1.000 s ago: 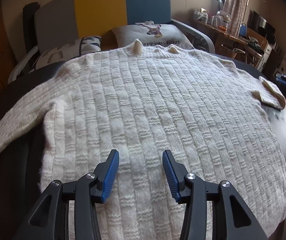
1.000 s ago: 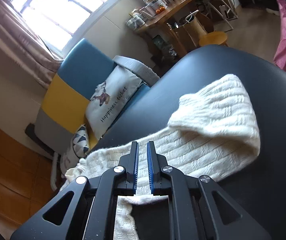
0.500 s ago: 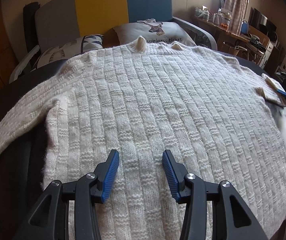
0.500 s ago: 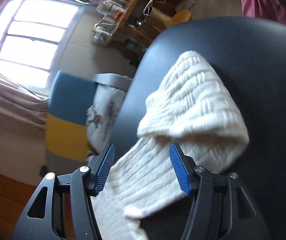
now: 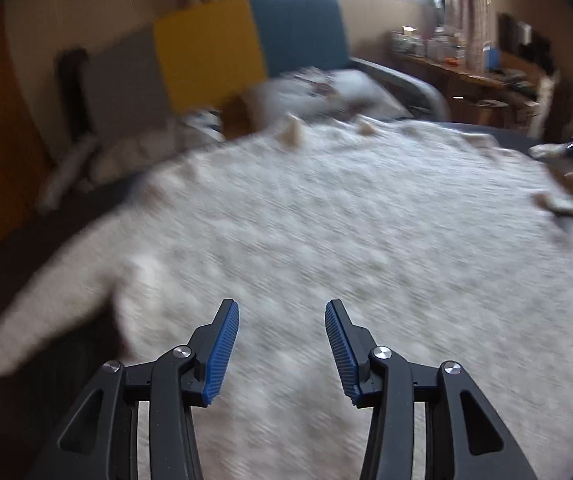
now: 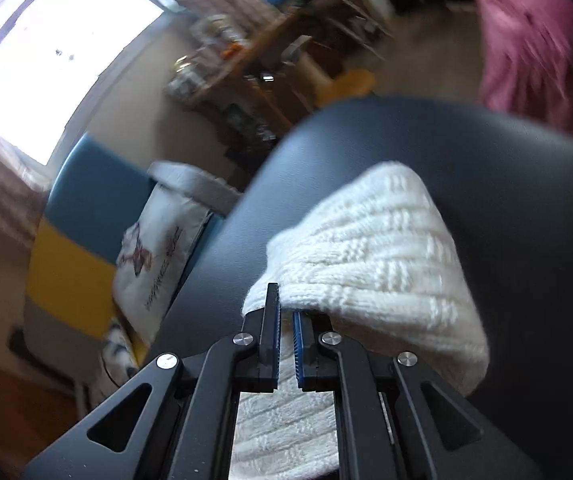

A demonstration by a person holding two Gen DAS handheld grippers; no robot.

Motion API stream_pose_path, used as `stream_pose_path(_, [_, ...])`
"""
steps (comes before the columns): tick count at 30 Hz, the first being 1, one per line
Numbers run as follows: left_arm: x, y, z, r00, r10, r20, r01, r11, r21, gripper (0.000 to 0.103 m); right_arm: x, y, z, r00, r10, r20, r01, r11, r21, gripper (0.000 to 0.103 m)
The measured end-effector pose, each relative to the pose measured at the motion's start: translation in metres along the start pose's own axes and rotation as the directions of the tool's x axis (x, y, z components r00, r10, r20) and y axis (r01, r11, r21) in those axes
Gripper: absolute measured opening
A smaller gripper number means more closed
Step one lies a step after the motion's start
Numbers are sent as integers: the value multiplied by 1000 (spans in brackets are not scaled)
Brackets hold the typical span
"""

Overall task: Fold clothes
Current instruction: 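Lift the held sleeve with the right tool and carry it over the body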

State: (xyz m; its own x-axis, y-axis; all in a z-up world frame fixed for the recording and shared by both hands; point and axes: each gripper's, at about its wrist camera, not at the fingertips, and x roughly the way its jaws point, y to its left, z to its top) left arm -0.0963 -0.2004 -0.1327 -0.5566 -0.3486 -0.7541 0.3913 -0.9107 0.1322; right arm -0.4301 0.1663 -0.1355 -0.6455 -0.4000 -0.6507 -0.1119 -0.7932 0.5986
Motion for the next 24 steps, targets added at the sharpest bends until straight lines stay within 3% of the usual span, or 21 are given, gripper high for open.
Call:
stream_pose_path(2, [4, 8, 2, 999, 47, 7, -46, 998, -44, 46, -13, 21, -4, 999, 34, -9, -34, 993, -111, 5])
stream_pose_path(5, [31, 16, -6, 994, 83, -74, -88, 994, -65, 39, -36, 46, -21, 993, 101, -52, -110, 968, -226, 5])
stream_pose_path(9, [11, 33, 2, 999, 49, -12, -50, 989, -141, 39, -61, 71, -58, 977, 179, -115, -206, 929, -307, 5])
stream_pose_path(15, [-18, 59, 10, 998, 36, 46, -25, 976, -219, 41, -96, 104, -108, 939, 282, -199, -335, 880, -338, 5])
stream_pose_path(17, [-16, 64, 2, 998, 49, 28, -42, 975, -220, 43, -103, 116, -125, 925, 307, -226, -370, 865, -340, 5])
stream_pose_path(20, [12, 63, -23, 993, 34, -113, -54, 983, -177, 43, -109, 130, -151, 904, 337, -262, -412, 850, -330, 5])
stream_pose_path(24, [13, 61, -34, 997, 33, -72, -43, 990, -138, 44, -109, 145, -183, 882, 359, -306, -449, 838, -309, 5])
